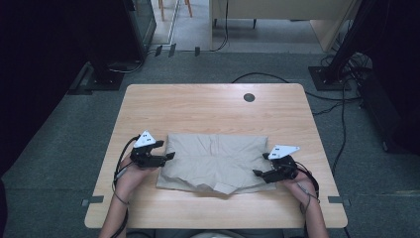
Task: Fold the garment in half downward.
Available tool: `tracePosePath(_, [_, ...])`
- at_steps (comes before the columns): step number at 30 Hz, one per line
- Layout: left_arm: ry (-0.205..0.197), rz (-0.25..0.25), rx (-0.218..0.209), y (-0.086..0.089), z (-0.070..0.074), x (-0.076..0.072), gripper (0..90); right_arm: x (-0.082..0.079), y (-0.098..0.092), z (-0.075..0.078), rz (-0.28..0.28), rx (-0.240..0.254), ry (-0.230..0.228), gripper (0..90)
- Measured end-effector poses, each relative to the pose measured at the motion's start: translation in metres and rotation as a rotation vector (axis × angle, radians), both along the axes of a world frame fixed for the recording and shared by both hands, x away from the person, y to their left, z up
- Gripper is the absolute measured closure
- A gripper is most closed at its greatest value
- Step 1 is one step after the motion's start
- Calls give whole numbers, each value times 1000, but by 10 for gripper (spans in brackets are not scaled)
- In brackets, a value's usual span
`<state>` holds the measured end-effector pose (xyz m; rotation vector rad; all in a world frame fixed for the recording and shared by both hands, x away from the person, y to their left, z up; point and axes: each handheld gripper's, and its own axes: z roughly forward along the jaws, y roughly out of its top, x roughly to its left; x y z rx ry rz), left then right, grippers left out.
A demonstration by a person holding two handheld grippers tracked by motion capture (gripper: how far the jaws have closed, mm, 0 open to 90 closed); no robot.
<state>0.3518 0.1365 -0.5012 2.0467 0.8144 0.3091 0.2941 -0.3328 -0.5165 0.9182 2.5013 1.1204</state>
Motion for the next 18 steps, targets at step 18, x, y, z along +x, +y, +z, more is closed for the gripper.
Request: tracePosePath(18, [-7, -48, -10, -6, -4, 27, 284, 1, -2, 6, -40, 16, -19, 217])
